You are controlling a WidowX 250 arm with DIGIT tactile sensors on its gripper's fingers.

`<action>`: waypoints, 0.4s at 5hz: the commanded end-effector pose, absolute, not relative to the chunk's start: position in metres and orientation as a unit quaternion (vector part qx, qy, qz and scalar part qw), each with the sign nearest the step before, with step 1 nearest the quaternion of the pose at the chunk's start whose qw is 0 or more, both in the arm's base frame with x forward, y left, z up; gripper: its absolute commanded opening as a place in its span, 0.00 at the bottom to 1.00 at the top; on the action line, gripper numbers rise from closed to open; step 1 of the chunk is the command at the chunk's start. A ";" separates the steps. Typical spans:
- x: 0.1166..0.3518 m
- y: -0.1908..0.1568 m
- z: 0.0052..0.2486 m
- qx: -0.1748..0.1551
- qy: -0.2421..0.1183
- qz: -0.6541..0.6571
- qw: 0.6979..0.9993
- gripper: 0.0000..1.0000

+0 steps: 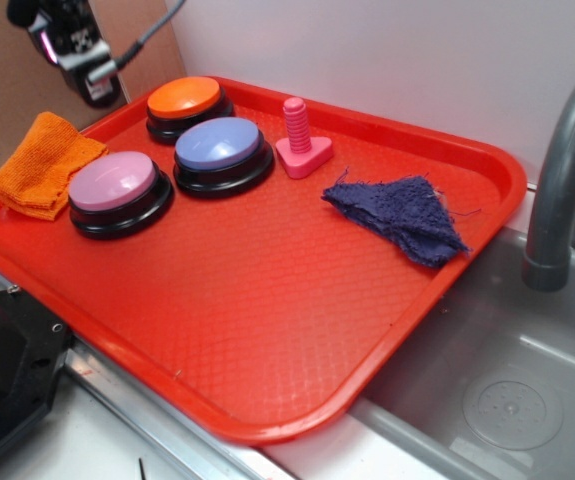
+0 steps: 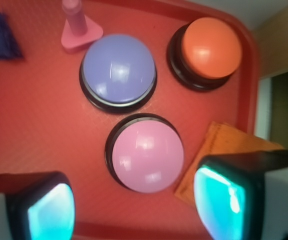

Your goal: Push the pink button.

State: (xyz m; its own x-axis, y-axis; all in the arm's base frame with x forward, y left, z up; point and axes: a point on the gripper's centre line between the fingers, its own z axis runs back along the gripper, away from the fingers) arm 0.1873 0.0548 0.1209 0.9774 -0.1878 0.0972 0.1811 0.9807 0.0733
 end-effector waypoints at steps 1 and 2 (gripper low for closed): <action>0.183 0.084 0.080 0.052 -0.008 -0.090 0.995 1.00; 0.187 0.084 0.066 0.049 0.007 -0.098 0.994 1.00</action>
State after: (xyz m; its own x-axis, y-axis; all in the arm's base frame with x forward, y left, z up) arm 0.1820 0.0818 0.0588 0.9797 -0.1943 -0.0499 0.1980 0.9766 0.0836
